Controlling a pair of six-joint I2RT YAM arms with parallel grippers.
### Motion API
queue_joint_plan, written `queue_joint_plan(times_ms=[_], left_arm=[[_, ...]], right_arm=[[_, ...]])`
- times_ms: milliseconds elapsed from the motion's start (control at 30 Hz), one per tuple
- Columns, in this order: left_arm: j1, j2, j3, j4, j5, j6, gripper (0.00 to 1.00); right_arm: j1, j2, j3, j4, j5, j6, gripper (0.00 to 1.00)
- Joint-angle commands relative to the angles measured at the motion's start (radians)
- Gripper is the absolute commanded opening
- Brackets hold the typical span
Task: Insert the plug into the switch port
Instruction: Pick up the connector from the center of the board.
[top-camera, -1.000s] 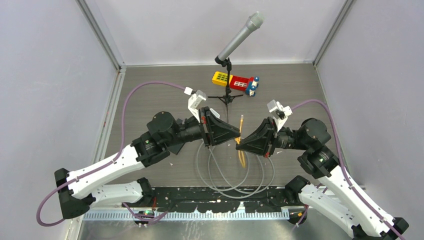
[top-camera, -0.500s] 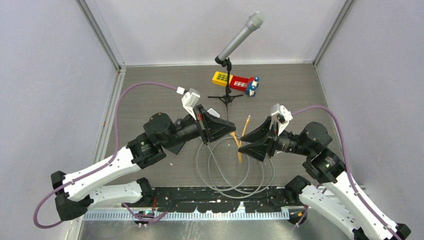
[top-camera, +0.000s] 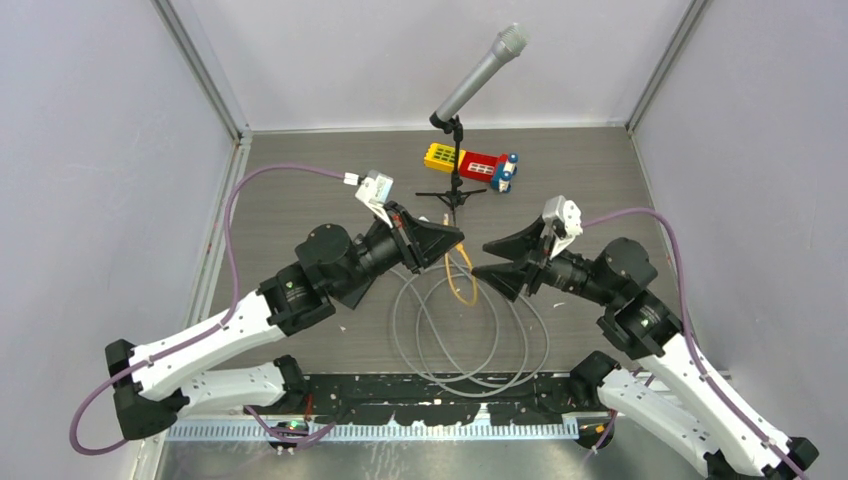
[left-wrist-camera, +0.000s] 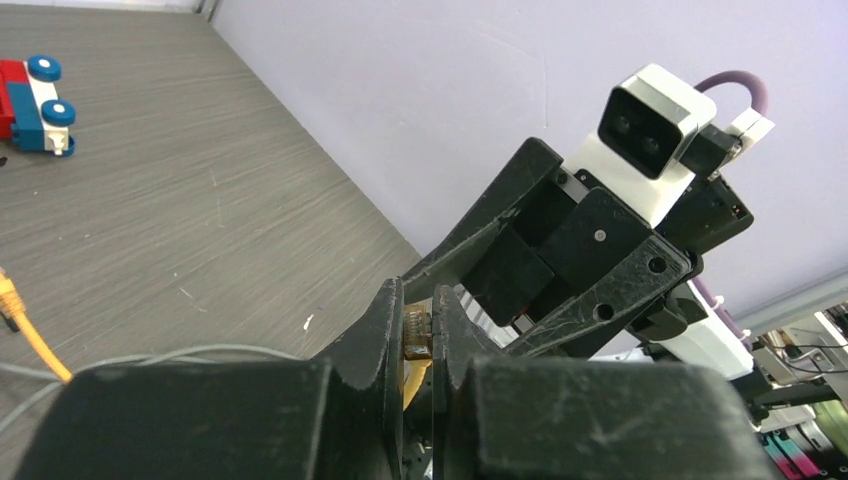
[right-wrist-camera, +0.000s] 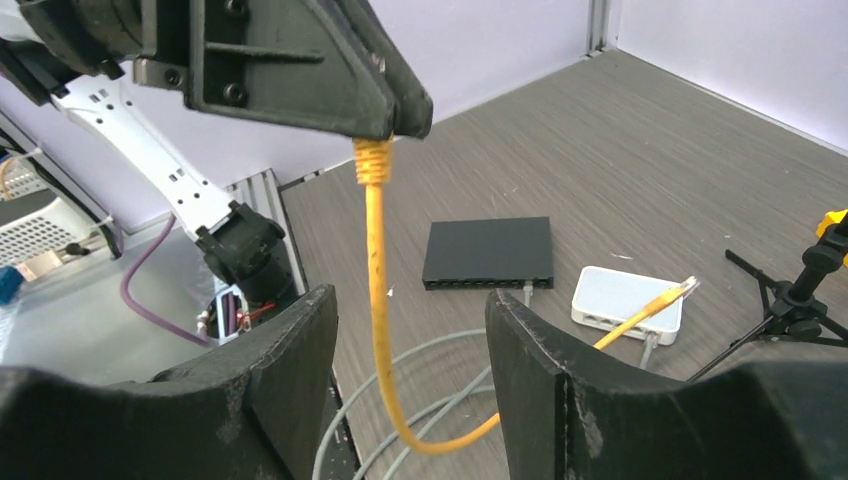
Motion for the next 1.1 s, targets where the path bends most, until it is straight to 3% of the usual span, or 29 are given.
queue_joint_plan(times_ms=[0,100,333,933,1067], left_arm=[[-0.006,0.012,0.017,0.026,-0.026,-0.016,0.00],[-0.007,0.023,0.020,0.033,-0.024,-0.016,0.00],[-0.009,0.030,0.016,0.035,-0.021,-0.019,0.00],[-0.023,0.038,0.028,-0.032,-0.134,-0.075,0.00],[-0.026,0.039,0.024,-0.034,-0.136,-0.083,0.00]], right_arm=[[0.002,0.072,0.045,0.122,0.002,-0.031,0.61],[0.002,0.118,0.055,0.151,-0.019,-0.029,0.59],[0.004,0.167,0.071,0.173,-0.027,-0.026,0.42],[0.020,0.202,0.079,0.140,0.081,-0.157,0.46],[0.028,0.214,0.082,0.153,0.069,-0.156,0.36]])
